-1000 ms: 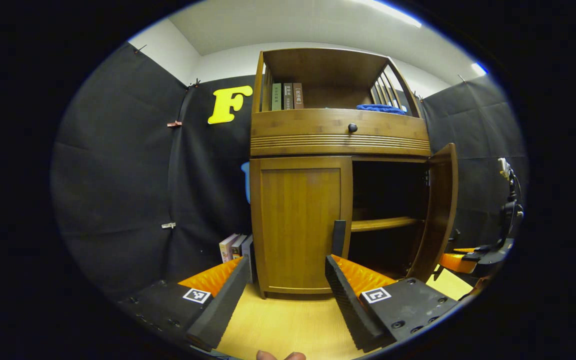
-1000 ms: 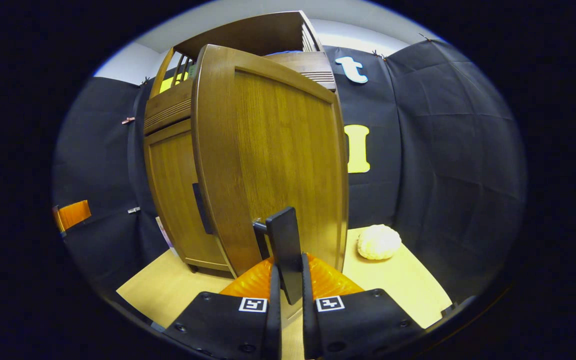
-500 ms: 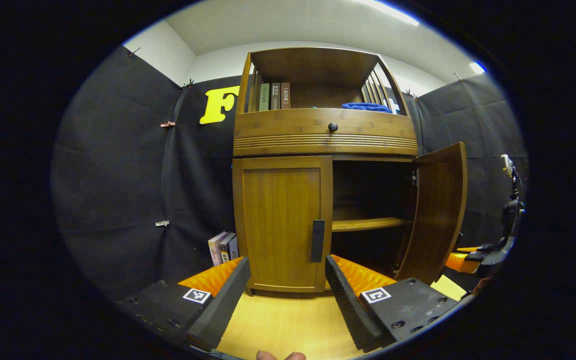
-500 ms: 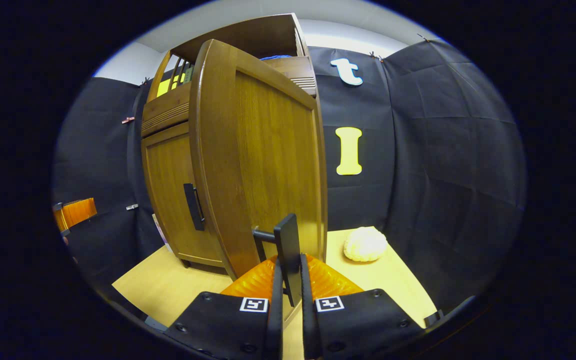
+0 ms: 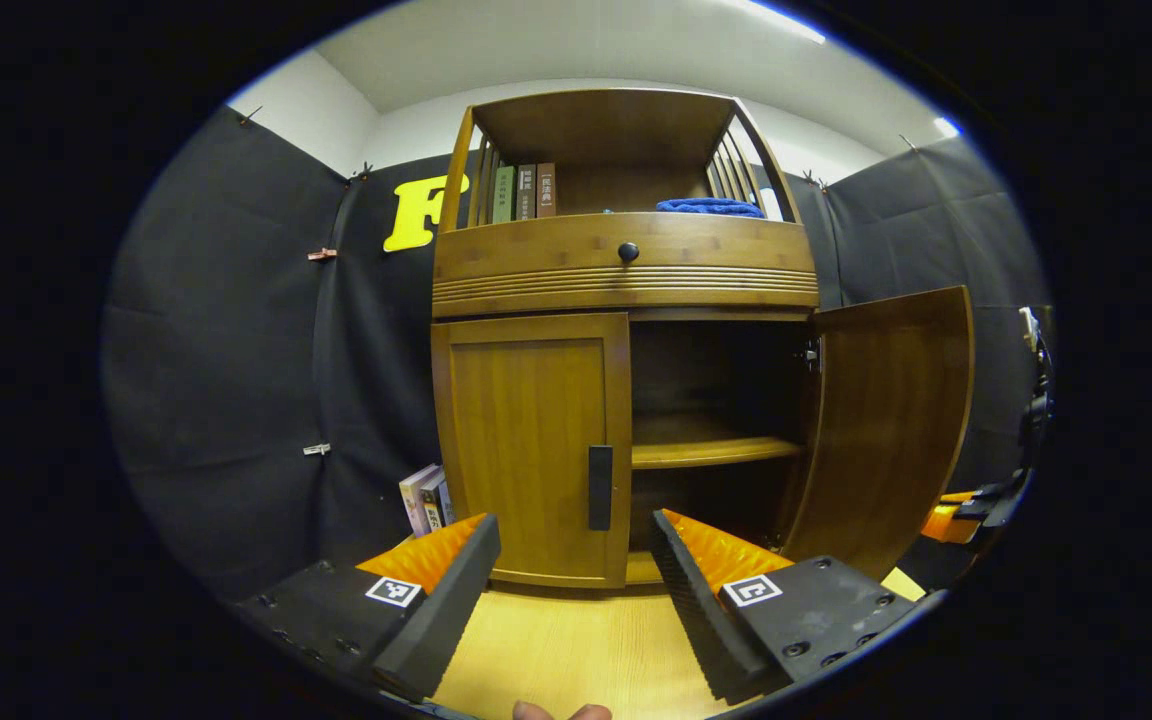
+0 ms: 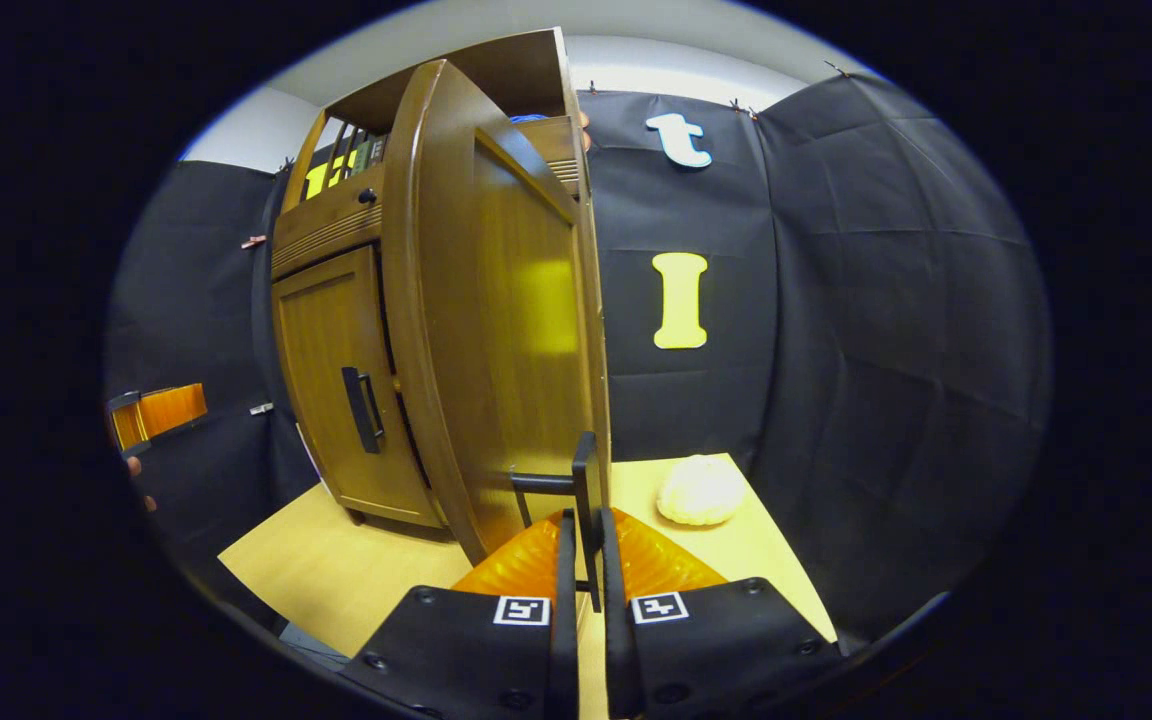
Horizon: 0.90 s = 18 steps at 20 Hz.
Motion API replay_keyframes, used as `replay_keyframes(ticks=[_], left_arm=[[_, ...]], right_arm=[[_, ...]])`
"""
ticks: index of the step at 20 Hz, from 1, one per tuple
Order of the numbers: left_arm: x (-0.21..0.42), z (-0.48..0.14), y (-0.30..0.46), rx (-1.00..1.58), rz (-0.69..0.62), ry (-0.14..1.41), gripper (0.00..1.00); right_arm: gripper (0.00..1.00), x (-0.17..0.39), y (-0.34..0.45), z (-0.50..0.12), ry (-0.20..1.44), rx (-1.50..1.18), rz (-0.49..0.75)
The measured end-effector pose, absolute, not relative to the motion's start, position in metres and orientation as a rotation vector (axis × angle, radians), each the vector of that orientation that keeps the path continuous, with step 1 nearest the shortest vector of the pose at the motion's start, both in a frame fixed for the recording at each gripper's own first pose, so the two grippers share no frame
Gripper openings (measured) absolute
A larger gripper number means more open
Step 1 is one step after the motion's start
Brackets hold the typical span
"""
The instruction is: Open the right door of the double-door shoe cabinet with the right hand, and open the left door with the left hand.
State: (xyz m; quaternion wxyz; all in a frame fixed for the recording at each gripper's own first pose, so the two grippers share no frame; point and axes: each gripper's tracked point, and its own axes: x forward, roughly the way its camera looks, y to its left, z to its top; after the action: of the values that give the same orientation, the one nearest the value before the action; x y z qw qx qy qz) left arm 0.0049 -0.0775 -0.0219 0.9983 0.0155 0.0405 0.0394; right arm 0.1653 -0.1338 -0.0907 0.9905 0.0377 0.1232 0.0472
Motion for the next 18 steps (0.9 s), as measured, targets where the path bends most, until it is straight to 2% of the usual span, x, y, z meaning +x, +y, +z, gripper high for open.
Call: replay_keyframes(ticks=[8, 14, 16, 17, 18], left_arm=[[0.031, -0.019, -0.108, 0.046, 0.061, 0.077, 0.94], [0.049, -0.025, -0.129, 0.04, 0.016, 0.091, 0.91], [0.058, -0.031, -0.128, 0.041, 0.015, 0.101, 0.94], [0.063, -0.036, -0.126, 0.043, 0.016, 0.108, 0.94], [0.069, -0.04, -0.123, 0.042, 0.02, 0.117, 0.91]], right_arm=[[0.15, 0.159, -0.179, -0.083, 0.237, 0.089, 0.048], [0.15, 0.154, -0.182, -0.074, 0.217, 0.007, 0.063], [0.2, 0.147, -0.186, -0.064, 0.195, -0.006, 0.061], [0.26, 0.142, -0.187, -0.057, 0.174, 0.001, 0.063], [0.38, 0.138, -0.19, -0.05, 0.151, 0.009, 0.058]])
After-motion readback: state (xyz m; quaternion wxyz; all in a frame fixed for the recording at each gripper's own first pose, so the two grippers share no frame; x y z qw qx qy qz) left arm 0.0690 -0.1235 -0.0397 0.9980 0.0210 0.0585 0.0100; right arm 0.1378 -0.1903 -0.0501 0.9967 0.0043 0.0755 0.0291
